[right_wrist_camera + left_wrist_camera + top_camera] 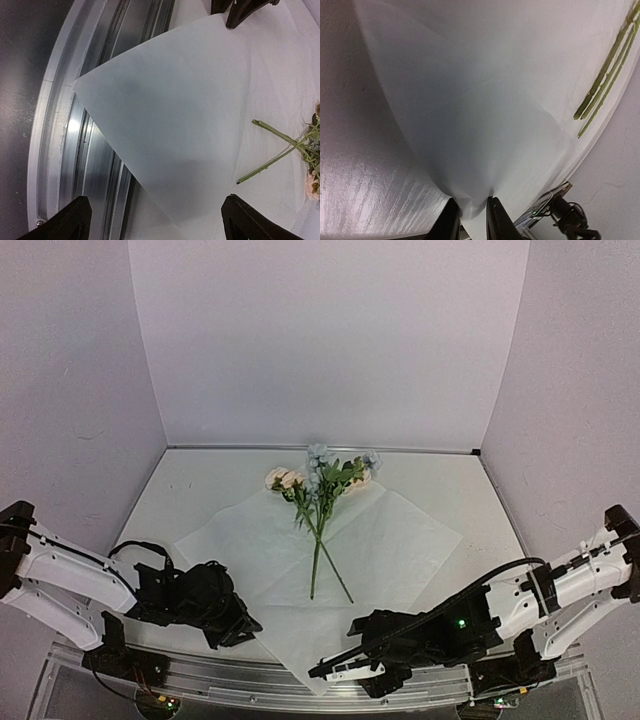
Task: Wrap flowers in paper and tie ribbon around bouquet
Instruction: Pick up the bottom corner of the flattened wrapping paper from the center of the board.
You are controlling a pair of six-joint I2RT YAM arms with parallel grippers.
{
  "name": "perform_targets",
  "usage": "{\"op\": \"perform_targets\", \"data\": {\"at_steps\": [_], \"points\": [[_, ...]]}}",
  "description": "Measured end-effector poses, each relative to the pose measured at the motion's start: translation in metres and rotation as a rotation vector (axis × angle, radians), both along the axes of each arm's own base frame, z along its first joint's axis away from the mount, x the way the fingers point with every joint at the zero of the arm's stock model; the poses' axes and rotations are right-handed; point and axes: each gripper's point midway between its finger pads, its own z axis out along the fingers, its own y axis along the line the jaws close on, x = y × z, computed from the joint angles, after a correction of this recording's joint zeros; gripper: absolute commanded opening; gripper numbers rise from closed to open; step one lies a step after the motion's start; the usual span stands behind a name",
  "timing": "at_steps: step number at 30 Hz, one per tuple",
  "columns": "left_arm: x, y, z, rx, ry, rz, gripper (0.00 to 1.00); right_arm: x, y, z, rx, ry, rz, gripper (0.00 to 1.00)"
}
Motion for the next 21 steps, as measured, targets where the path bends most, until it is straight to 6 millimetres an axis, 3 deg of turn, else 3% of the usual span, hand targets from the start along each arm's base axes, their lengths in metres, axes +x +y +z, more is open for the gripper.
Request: {"op": "perform_targets", "data": {"at_steps": [3,14,21], "points": [[0.002,-0.002,0.004,-0.02,-0.003,0.014,0.0,-0.003,0.0,-0.005,-0.018,-0.014,0.022,0.92],[0.008,-0.007,0.03,-0.115,-0.034,0.051,0.0,-0.007,0.005,-0.02,-0.056,-0.076,0.068,0.88],[0.007,-0.006,0.035,-0.143,-0.038,0.06,0.0,-0.002,0.019,-0.019,-0.038,-0.149,0.05,0.82]]}}
